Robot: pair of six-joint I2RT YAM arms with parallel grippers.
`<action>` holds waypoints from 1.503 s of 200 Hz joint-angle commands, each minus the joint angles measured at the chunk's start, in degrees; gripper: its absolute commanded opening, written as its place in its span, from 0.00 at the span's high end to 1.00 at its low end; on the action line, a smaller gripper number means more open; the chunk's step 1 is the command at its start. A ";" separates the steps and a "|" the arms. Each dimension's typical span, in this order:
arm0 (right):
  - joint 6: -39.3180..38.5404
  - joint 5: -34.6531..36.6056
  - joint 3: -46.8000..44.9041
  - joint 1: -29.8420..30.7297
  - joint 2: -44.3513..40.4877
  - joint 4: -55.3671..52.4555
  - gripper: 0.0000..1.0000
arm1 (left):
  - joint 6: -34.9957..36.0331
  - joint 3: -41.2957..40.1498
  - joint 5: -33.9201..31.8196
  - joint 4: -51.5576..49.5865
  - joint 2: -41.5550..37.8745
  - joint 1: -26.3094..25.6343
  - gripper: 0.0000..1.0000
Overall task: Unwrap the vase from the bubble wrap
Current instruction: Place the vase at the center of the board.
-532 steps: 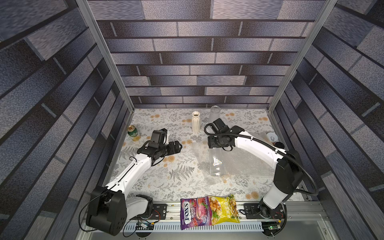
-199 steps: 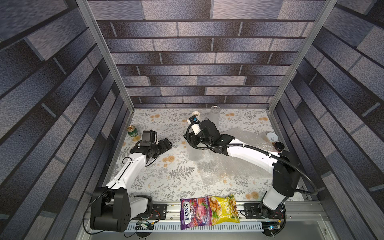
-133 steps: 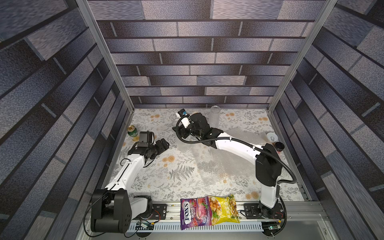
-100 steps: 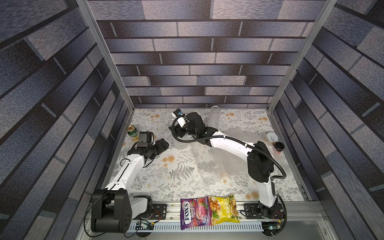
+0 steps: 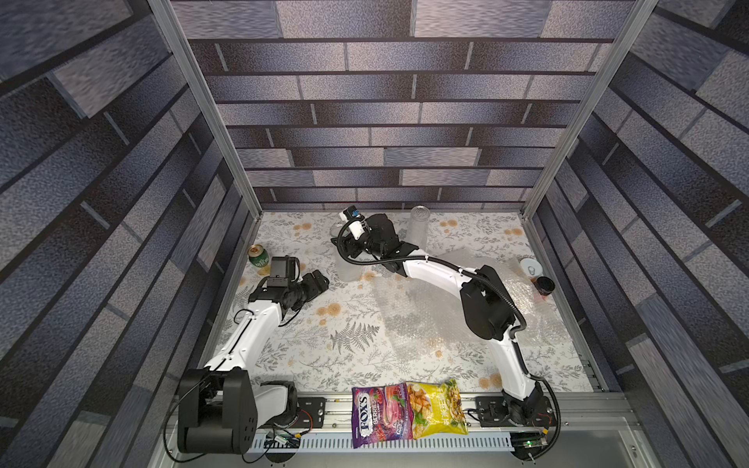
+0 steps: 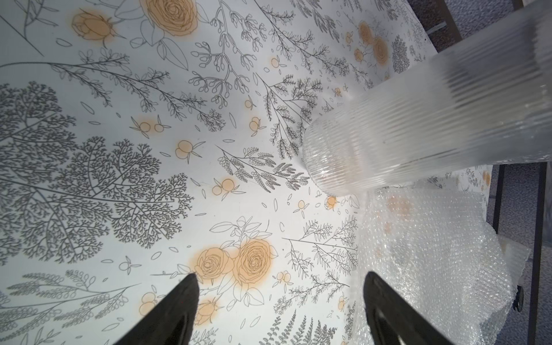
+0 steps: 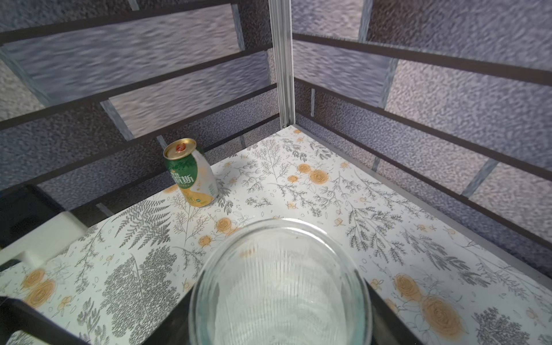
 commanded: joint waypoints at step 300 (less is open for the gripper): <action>-3.18 7.09 -14.95 0.15 -3.94 18.79 0.25 | -0.57 -0.52 -1.72 -1.30 -2.78 0.23 0.12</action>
